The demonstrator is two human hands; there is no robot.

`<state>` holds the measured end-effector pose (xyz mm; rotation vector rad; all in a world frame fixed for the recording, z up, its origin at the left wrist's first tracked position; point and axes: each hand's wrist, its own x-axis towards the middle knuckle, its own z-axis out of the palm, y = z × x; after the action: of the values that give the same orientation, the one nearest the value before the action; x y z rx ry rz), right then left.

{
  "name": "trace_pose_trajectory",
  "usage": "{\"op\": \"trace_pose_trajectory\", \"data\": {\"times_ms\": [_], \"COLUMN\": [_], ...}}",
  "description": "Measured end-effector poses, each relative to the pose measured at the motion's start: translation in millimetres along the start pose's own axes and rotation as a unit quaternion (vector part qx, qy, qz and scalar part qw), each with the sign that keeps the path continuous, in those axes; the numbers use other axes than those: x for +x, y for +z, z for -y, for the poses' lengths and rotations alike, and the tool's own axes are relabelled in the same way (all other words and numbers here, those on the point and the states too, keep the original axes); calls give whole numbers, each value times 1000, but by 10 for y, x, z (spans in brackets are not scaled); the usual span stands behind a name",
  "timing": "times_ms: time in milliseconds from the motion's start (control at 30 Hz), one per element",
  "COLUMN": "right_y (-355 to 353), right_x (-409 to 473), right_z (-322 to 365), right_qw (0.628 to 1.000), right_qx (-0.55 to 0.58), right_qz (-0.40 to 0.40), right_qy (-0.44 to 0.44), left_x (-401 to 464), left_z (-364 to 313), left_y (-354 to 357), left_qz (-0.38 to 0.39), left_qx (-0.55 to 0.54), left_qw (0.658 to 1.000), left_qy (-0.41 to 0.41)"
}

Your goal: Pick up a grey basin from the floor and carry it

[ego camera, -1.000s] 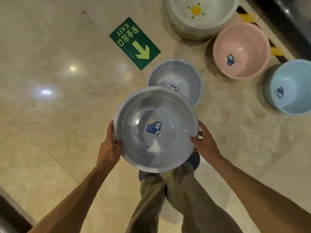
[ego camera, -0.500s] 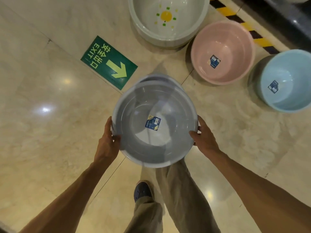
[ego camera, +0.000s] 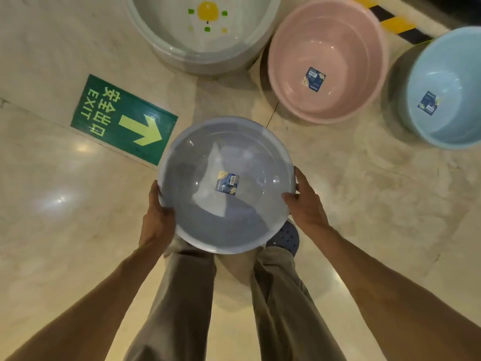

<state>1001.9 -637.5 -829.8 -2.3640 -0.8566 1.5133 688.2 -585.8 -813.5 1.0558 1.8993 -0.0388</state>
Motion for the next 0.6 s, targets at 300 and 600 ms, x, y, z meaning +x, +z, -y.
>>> {"op": "trace_pose_trajectory", "data": {"times_ms": [300, 600], "right_y": [568, 312], "right_x": [250, 338], "right_z": [-284, -202], "right_qw": [996, 994], "right_qx": [19, 89], "right_qz": [-77, 25], "right_qy": [37, 60], "left_x": [584, 703], "left_z": [97, 95], "left_y": [212, 24], "left_qz": [26, 91], "left_qx": [57, -17], "left_qw": [998, 996], "left_qy": [-21, 1]}}
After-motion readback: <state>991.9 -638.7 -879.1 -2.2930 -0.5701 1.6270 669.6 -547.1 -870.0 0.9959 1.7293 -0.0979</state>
